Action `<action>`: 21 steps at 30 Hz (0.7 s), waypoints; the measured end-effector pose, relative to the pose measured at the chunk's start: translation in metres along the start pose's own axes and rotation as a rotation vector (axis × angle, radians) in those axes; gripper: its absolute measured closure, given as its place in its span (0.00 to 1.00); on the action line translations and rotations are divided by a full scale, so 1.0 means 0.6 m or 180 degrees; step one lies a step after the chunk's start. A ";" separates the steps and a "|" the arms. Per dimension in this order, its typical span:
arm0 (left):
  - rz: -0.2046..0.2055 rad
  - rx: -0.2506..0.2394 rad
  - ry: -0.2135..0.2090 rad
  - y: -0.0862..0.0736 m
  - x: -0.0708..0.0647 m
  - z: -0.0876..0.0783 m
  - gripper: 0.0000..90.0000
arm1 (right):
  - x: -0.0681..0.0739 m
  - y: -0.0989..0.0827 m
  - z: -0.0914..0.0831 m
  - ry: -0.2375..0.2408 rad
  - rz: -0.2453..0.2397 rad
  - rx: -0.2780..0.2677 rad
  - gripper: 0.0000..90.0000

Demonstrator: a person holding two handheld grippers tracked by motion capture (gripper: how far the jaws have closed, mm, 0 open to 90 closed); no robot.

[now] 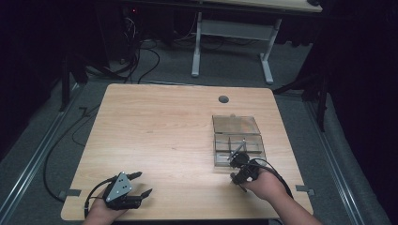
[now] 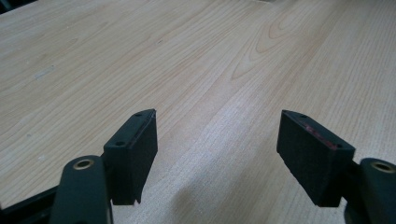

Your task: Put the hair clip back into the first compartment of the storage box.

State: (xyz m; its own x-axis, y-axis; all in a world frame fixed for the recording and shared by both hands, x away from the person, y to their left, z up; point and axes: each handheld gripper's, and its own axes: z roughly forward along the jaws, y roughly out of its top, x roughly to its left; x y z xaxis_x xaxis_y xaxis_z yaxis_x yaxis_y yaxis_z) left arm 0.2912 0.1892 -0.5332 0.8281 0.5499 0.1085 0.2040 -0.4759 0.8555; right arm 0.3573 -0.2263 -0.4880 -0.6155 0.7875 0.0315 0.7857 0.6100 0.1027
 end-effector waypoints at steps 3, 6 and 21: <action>0.0000 0.0000 0.0003 0.000 0.000 0.000 0.33 | 0.000 0.005 0.000 -0.0013 -0.0009 0.0029 0.83; 0.0000 0.0000 0.0003 0.000 0.000 0.000 0.33 | 0.000 0.006 0.001 -0.0034 -0.0057 0.0030 0.85; -0.0006 0.0003 -0.0003 0.000 0.001 0.000 0.33 | 0.001 0.006 0.000 -0.0073 -0.0147 0.0127 0.85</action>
State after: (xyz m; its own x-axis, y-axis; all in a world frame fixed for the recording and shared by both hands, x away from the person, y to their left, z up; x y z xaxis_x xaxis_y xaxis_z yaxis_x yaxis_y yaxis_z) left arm 0.2914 0.1894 -0.5331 0.8282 0.5502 0.1065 0.2060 -0.4755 0.8553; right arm 0.3596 -0.2236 -0.4876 -0.6499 0.7600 0.0048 0.7587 0.6484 0.0637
